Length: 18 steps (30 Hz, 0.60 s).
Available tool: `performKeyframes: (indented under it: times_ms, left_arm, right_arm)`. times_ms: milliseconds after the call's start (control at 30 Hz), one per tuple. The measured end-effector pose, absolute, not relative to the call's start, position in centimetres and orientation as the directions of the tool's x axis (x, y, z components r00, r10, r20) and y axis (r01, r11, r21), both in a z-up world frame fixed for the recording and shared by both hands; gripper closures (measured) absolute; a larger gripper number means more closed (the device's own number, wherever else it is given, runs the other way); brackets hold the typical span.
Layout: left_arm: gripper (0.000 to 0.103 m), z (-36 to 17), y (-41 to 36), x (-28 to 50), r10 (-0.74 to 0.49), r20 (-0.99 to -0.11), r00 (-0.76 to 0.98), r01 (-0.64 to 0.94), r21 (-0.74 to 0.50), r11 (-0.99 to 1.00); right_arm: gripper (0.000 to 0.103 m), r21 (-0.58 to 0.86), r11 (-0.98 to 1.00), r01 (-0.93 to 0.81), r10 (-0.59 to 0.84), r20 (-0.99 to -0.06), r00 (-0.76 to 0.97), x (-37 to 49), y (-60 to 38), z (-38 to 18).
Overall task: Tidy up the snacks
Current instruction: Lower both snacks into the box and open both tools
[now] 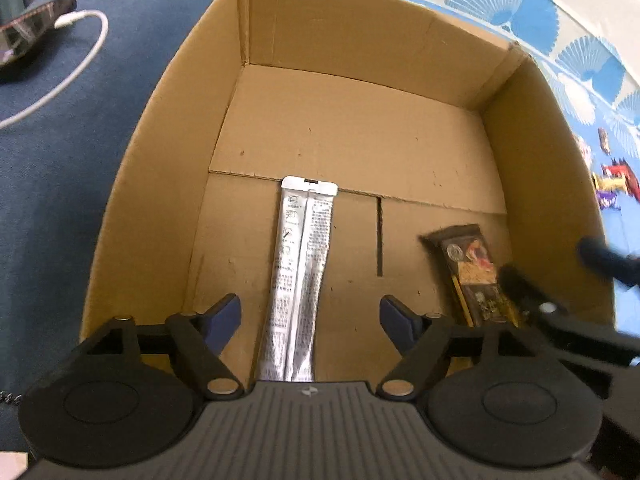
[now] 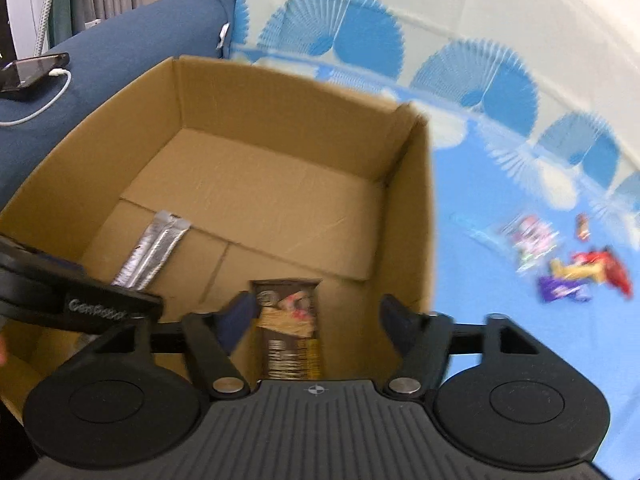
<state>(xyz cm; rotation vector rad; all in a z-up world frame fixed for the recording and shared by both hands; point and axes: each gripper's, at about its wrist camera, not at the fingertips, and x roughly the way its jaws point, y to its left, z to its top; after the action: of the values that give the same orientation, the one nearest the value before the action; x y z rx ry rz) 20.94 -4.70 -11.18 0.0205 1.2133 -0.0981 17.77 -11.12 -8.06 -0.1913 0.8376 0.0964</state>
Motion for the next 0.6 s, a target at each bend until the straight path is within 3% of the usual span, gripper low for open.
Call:
performKeyframes:
  times_ms: [67, 100, 133, 167, 300, 600]
  left_arm:
    - [0.016, -10.2, -4.8, 19.9, -0.054, -0.926, 0.374, 0.091, -0.021, 0.996]
    - [0.011, -9.6, -4.9, 19.2, -0.036, -0.917, 0.398, 0.088, -0.001, 0.996]
    - [0.002, -8.8, -4.9, 18.3, -0.014, -0.904, 0.426, 0.083, 0.024, 0.996]
    - [0.0, -8.0, -4.9, 17.4, 0.001, -0.89, 0.457, 0.08, 0.042, 0.996]
    - [0.0, -5.0, -4.6, 13.0, 0.038, -0.845, 0.533, 0.059, 0.082, 0.995]
    - [0.0, -2.2, -3.3, 3.4, 0.045, -0.815, 0.578, -0.018, 0.042, 0.999]
  right_arm:
    - [0.022, -0.12, 0.976, -0.182, 0.037, -0.731, 0.681, 16.6, -11.5, -6.9]
    - [0.013, -0.126, 0.976, -0.178, 0.033, -0.723, 0.69, 15.9, -11.6, -6.4]
    - [0.01, -0.149, 0.975, -0.162, 0.009, -0.709, 0.705, 14.9, -11.7, -5.6]
    - [0.01, -0.162, 0.974, -0.16, 0.003, -0.694, 0.72, 14.0, -11.8, -5.0]
    - [0.007, -0.161, 0.97, -0.181, 0.032, -0.655, 0.755, 9.5, -12.3, -2.6]
    - [0.004, -0.124, 0.964, -0.234, 0.111, -0.615, 0.781, 0.4, -12.1, -0.3]
